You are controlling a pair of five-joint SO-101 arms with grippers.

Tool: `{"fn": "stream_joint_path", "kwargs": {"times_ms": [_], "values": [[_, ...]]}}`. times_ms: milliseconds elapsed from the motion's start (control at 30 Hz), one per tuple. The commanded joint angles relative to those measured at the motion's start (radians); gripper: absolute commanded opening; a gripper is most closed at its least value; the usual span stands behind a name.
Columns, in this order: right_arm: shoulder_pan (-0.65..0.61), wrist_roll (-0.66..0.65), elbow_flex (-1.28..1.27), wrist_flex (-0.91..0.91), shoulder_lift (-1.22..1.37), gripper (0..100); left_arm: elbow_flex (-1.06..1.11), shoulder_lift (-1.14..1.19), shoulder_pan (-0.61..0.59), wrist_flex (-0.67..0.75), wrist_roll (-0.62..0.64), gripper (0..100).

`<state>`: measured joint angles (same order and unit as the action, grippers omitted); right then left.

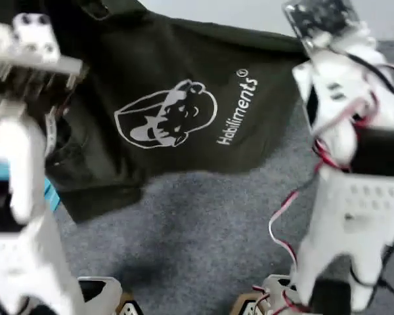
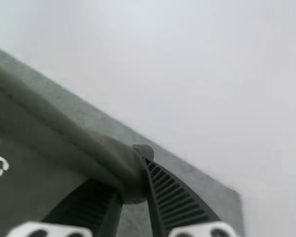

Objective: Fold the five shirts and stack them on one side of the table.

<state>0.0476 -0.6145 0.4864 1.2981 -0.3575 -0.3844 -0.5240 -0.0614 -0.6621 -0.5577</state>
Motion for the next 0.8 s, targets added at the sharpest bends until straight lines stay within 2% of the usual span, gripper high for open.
{"fn": "stream_joint_path", "kwargs": {"times_ms": [0,133,333,467,633,767], "values": [[0.058,-0.014,0.057,0.042,-0.122,1.2,-0.065,-0.072,0.003,-0.005,-0.003,0],[0.067,-0.064,0.057,0.102,-0.225,1.2,-0.124,-0.106,0.002,-0.043,-0.008,0],[0.068,-0.106,0.057,0.171,-0.364,1.2,-0.320,-0.109,-0.006,-0.212,-0.009,0],[0.070,-0.143,0.049,0.200,-0.404,1.2,-0.361,-0.106,0.000,-0.305,-0.084,0],[0.065,-0.150,-0.054,0.200,-0.326,1.2,-0.185,-0.081,0.003,-0.425,-0.127,0],[0.039,-0.144,-0.244,0.090,-0.205,1.2,0.079,-0.025,0.003,-0.436,-0.130,0]]}}
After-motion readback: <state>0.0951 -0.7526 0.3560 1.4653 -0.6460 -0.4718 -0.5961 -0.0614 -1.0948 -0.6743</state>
